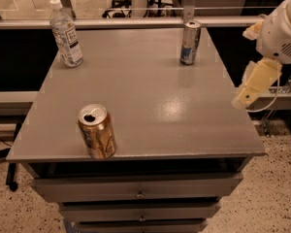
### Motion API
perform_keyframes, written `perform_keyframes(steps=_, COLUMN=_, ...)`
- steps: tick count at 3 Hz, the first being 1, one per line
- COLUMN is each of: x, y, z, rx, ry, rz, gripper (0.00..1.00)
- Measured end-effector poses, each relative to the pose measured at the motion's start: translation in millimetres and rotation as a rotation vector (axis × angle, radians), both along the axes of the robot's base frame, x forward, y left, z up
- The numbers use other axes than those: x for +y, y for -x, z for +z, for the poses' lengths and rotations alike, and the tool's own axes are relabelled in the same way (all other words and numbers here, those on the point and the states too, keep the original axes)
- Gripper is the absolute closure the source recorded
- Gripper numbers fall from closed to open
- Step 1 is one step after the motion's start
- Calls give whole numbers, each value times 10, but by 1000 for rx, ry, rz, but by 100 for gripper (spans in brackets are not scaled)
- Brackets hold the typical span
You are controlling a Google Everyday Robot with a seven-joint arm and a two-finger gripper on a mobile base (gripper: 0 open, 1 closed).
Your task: Move redbull can near blue plastic bottle
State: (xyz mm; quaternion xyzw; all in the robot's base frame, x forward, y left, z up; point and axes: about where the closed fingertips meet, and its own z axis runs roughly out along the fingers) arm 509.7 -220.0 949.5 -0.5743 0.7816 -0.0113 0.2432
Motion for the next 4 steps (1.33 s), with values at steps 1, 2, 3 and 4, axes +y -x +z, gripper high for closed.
perform_keyframes(steps=1, x=-10, y=-476, z=-109, rx=-64, ry=-125, rz=-31, gripper=0)
perform_keyframes(steps=2, x=104, y=-931, z=-193, rx=-116, ry=-259, rz=-50, gripper=0)
perform_keyframes(steps=3, x=279, y=-1247, z=-287, rx=-123, ry=-382, rz=-64, gripper=0)
perform_keyframes(steps=4, x=279, y=-1243, z=-286, rx=-123, ry=-380, rz=-63, gripper=0)
